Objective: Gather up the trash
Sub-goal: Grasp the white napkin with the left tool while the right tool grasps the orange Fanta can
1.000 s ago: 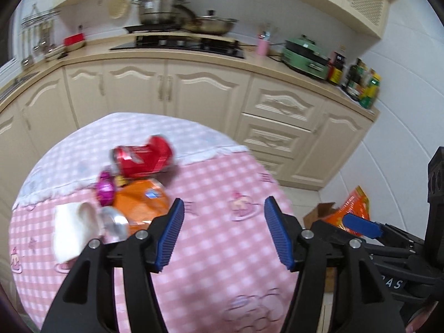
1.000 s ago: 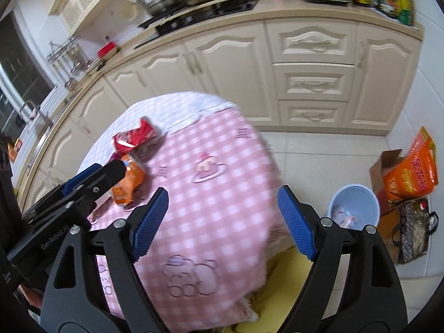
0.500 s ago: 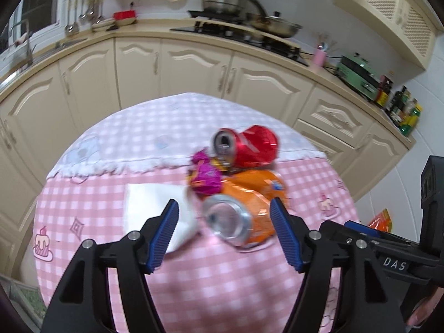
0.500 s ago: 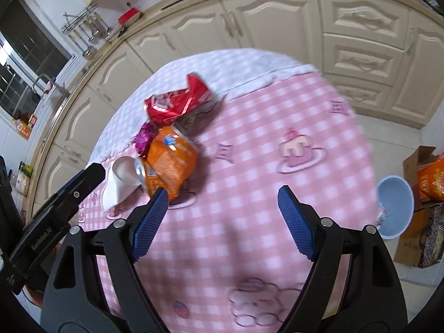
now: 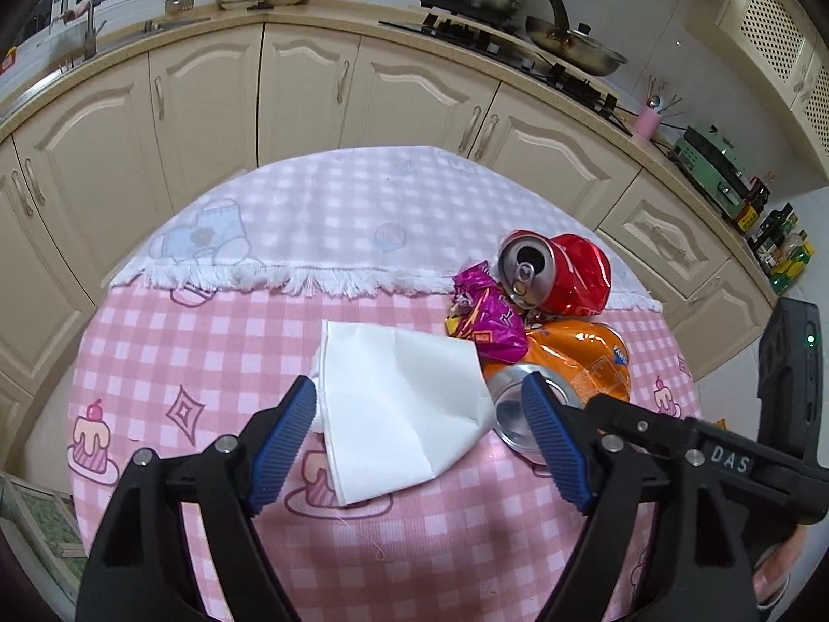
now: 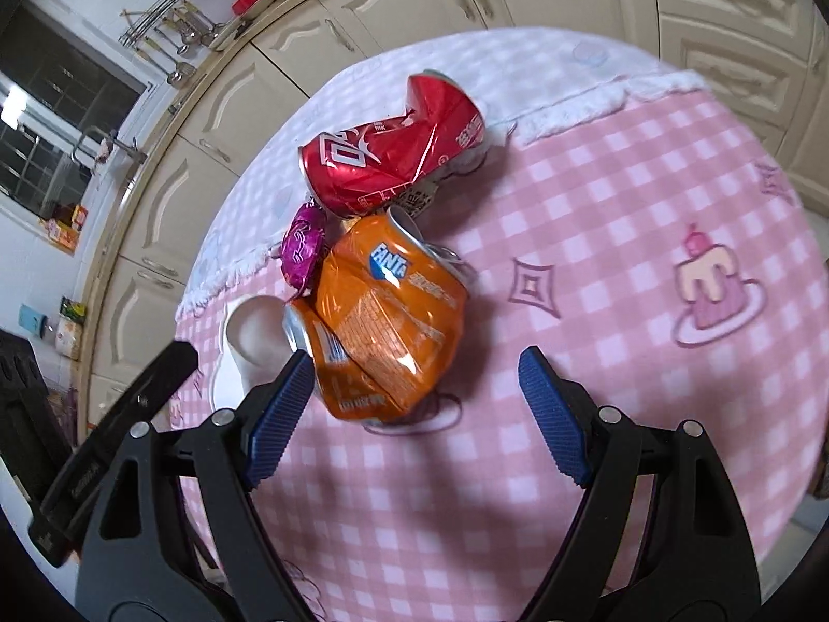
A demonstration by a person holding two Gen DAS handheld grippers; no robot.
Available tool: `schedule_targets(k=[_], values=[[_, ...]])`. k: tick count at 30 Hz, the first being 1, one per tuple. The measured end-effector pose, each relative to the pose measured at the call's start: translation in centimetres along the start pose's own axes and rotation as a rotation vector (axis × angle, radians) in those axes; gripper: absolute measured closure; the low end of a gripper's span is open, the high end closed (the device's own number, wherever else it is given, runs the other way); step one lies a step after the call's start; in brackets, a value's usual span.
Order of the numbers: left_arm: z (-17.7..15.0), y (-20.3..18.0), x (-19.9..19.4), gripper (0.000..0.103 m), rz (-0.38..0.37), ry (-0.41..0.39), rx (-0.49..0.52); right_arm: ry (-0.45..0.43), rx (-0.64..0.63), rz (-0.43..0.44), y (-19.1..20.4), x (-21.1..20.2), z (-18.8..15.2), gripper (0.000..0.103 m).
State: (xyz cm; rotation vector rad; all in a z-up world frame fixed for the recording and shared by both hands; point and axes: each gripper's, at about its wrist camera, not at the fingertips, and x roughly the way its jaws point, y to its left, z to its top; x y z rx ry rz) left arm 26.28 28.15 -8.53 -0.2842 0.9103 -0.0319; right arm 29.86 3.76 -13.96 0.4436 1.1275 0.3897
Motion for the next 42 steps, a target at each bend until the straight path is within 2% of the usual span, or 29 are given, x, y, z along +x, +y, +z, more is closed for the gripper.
schedule_targets(k=[4,9,12,13,17,21,23,29,39,42], values=[[0.0,0.3,1.2,0.022,-0.027,0.042,-0.014,0.009,0.037,0.044,-0.2,0.7,0.5,0.023],[0.0,1.4,3.1,0.02,-0.057,0.086,-0.097,0.003,0.045,0.051,-0.1,0.9,1.1,0.026],[0.0,1.8,4.4,0.019,-0.073,0.114,-0.138,0.02,0.07,0.099,-0.1,1.3,1.5,0.038],[0.0,2.0,4.7,0.019,-0.083,0.124,-0.153,0.028,0.074,0.071,-0.2,1.4,1.7,0.055],[0.0,2.2,5.2,0.018,-0.078,0.11,-0.204,0.034,0.101,0.107,-0.8,1.7,1.7,0.058],[0.4,2.6,5.6,0.018,-0.09,0.103,-0.185,0.015,0.089,0.111,-0.9,0.6,1.5,0.062],[0.6,2.3,5.4,0.023,-0.092,0.082,-0.161,-0.003,0.075,0.109,-0.9,-0.2,1.5,0.066],[1.0,1.6,4.9,0.028,-0.061,0.049,-0.115,-0.046,0.04,0.091,-0.8,-2.3,0.8,0.068],[0.8,1.5,2.8,0.028,-0.064,0.026,-0.127,-0.091,0.036,0.086,-1.4,-5.1,0.3,0.068],[0.7,0.5,1.7,0.028,-0.063,0.001,-0.096,-0.108,0.04,0.07,-1.8,-5.8,0.2,0.068]])
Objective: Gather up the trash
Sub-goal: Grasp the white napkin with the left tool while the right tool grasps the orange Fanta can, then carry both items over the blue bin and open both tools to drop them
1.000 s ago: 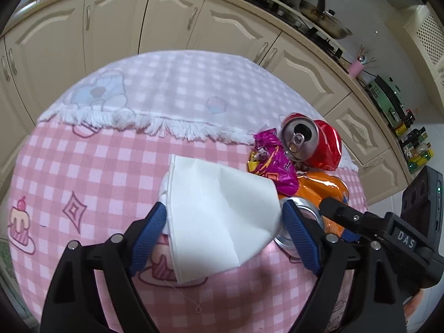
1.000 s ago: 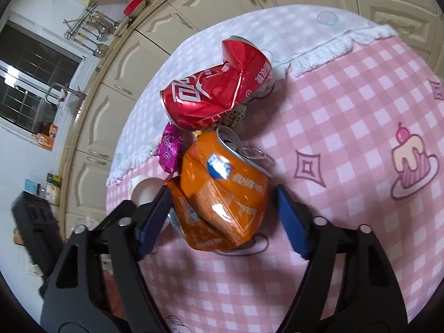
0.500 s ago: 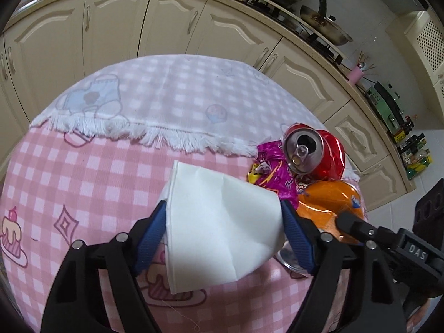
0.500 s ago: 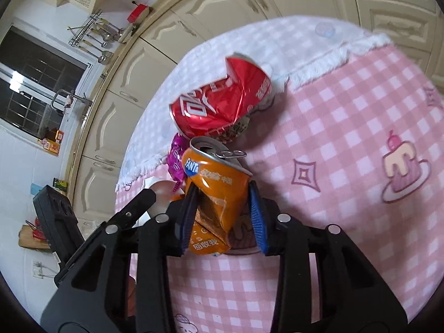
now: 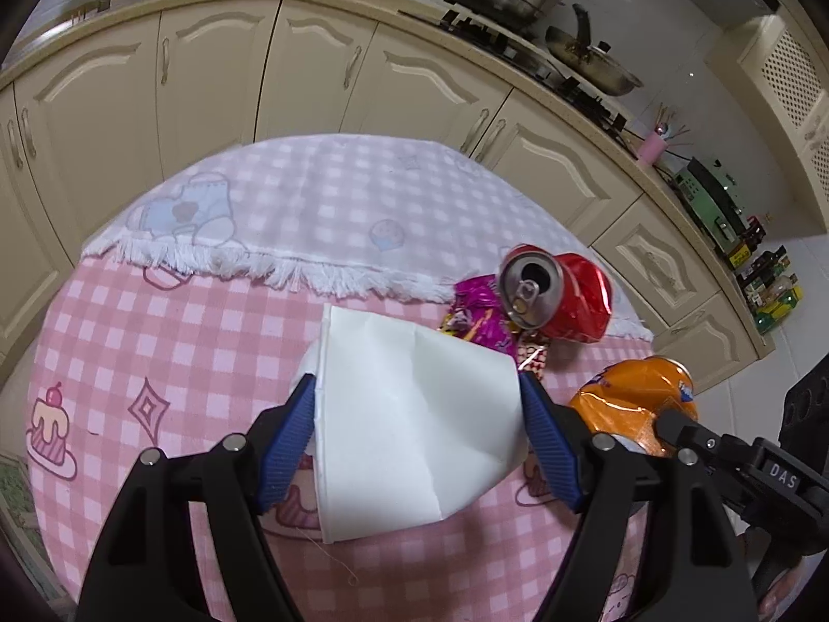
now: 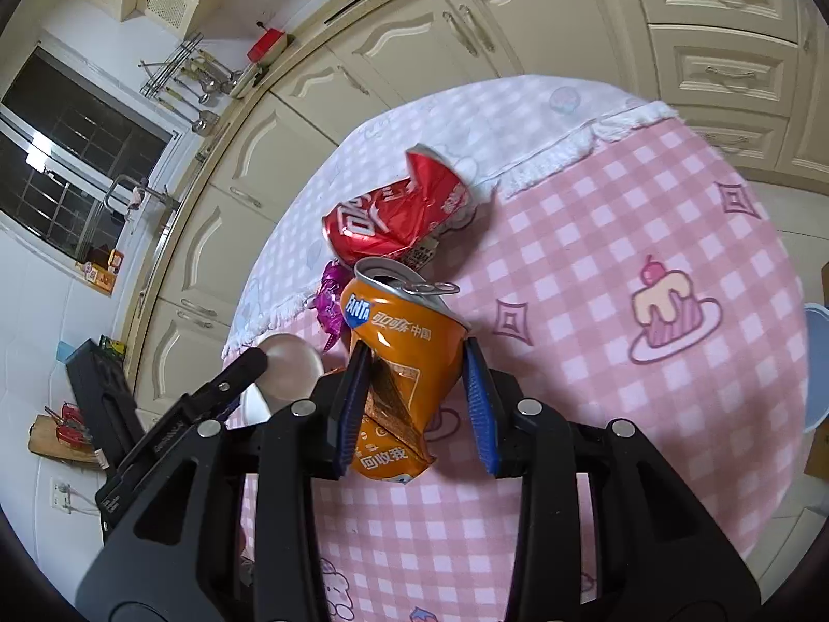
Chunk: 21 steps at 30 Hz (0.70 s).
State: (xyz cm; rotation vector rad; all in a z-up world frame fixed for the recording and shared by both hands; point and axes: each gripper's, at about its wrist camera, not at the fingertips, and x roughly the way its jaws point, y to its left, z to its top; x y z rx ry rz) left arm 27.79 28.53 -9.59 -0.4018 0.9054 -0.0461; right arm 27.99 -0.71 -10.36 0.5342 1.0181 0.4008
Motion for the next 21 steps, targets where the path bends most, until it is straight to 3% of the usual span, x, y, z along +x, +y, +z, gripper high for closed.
schedule_targets(k=[11,21], values=[[-1.6,-6.2,-1.3,0.031,-0.062,-0.007,0.119,-0.093,0.054,-0.023,-3.6,-5.1,-0.7,0.068],[-5.5,-16.6,-1.1,0.032,-0.154,-0.006,0.335,-0.213,0.186,-0.083,-11.1,-12.4,-2.5,0.068]])
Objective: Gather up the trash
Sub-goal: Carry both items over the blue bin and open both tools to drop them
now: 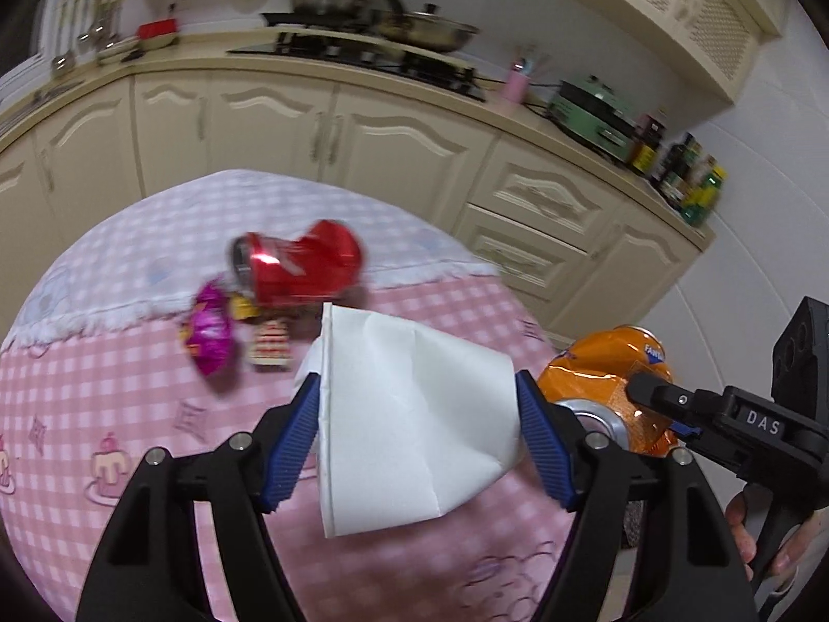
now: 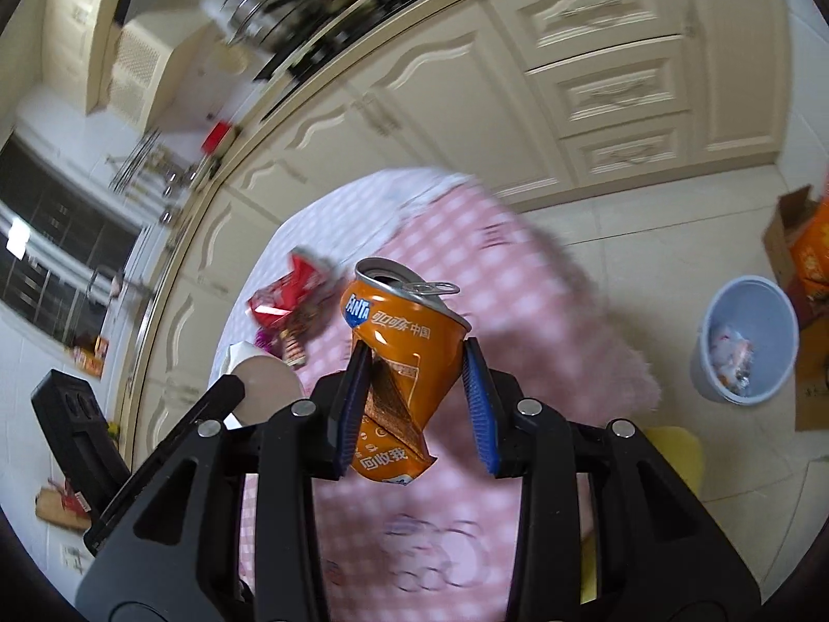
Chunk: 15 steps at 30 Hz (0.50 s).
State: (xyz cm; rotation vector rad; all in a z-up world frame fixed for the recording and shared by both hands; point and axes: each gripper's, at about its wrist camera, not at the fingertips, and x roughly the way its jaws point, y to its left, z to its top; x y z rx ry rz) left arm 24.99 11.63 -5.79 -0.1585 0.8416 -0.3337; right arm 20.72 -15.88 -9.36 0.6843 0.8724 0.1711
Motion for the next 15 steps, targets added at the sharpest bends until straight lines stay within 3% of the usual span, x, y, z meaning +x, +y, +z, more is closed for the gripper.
schedule_targets(k=[8,15], values=[[-1.3,-10.6,2.5,0.032,-0.106,0.039,0.172,-0.091,0.109,-0.085,-8.2,-5.5,0.6,0.068],[-3.6,-19.3,5.8,0.032,-0.189,0.123,0.302,-0.128,0.231,-0.196,-15.9,-8.9,0.3,0.068]])
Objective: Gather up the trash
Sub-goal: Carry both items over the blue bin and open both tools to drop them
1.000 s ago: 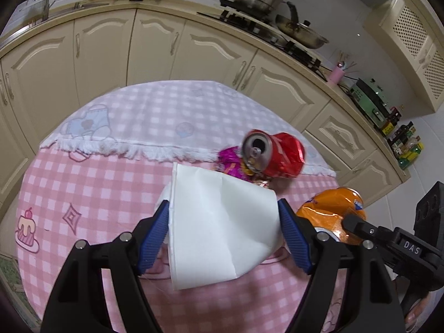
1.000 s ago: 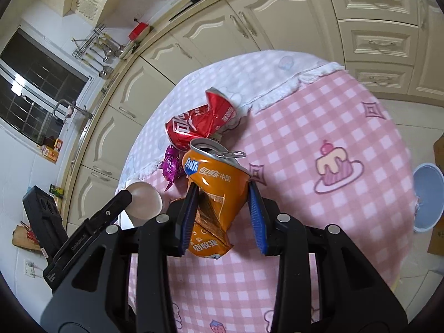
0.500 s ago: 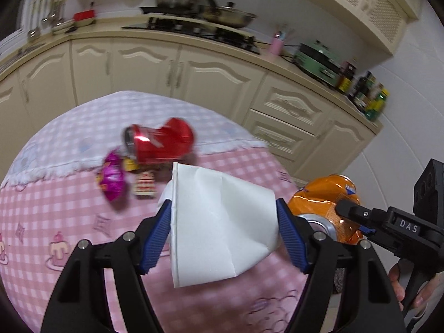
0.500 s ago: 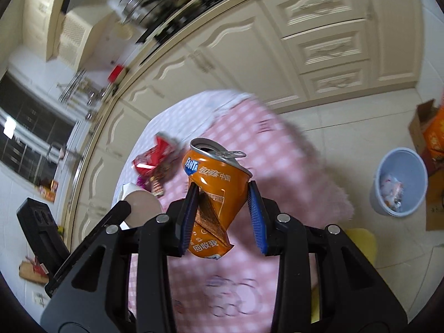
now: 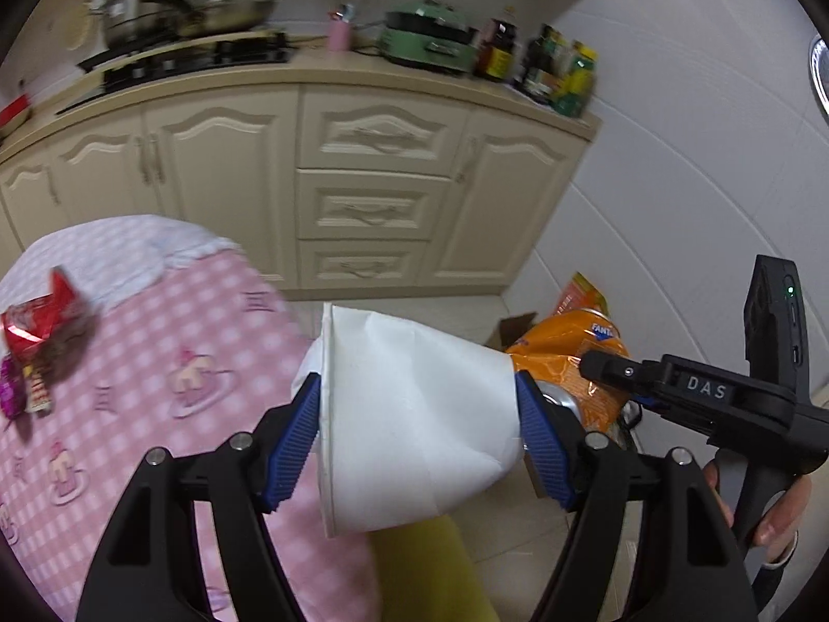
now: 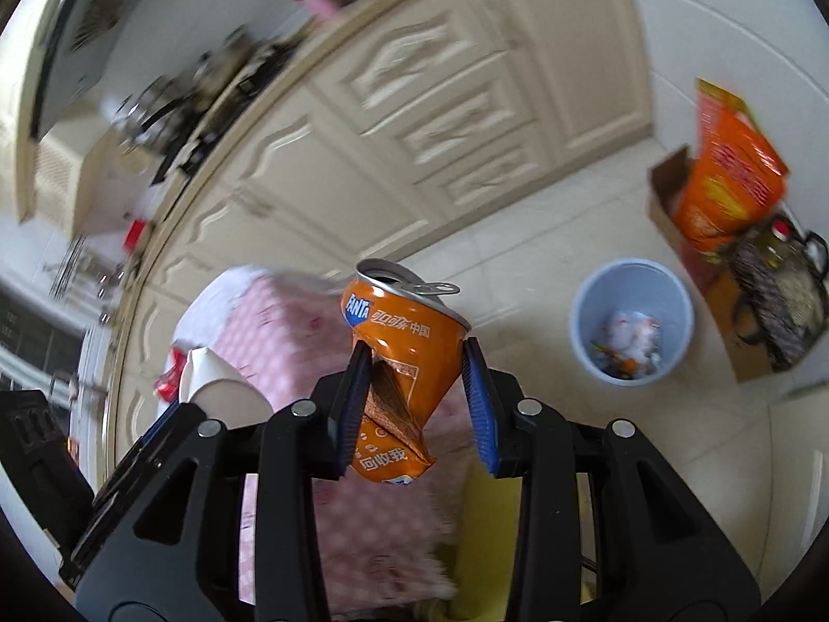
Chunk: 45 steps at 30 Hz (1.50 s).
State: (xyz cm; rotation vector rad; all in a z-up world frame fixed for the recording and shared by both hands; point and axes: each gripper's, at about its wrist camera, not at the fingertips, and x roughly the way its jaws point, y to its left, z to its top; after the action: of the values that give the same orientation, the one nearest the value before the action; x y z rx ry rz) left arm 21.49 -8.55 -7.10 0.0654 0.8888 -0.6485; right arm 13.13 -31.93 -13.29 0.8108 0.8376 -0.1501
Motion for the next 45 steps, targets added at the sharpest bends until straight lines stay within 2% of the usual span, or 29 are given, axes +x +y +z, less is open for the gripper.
schedule_targets(k=[7,20,30,34,36,45], values=[[0.0,-6.0,4.6,0.032,-0.049,0.075,0.093,-0.008,0.118,-0.074,-7.0,-1.0,0.9,0.068],[0.2,-13.4,14.1,0.031,-0.092,0.184,0.167,0.006,0.261,-0.193,-15.5,-0.4,2.3,0.068],[0.8,-16.0,21.7,0.029,-0.091,0.26,0.183,0.02,0.329,-0.252,-19.5,1.5,3.7,0.068],[1.2,-16.3,23.5,0.024,-0.095,0.271,0.179,0.031,0.344,-0.254,-20.5,2.4,4.4,0.068],[1.5,-16.3,24.3,0.024,-0.107,0.275,0.171,0.036,0.343,-0.247,-20.7,2.7,4.6,0.068],[1.6,-15.1,26.5,0.023,-0.075,0.322,0.159,0.052,0.355,-0.238,-21.5,3.9,4.8,0.068]])
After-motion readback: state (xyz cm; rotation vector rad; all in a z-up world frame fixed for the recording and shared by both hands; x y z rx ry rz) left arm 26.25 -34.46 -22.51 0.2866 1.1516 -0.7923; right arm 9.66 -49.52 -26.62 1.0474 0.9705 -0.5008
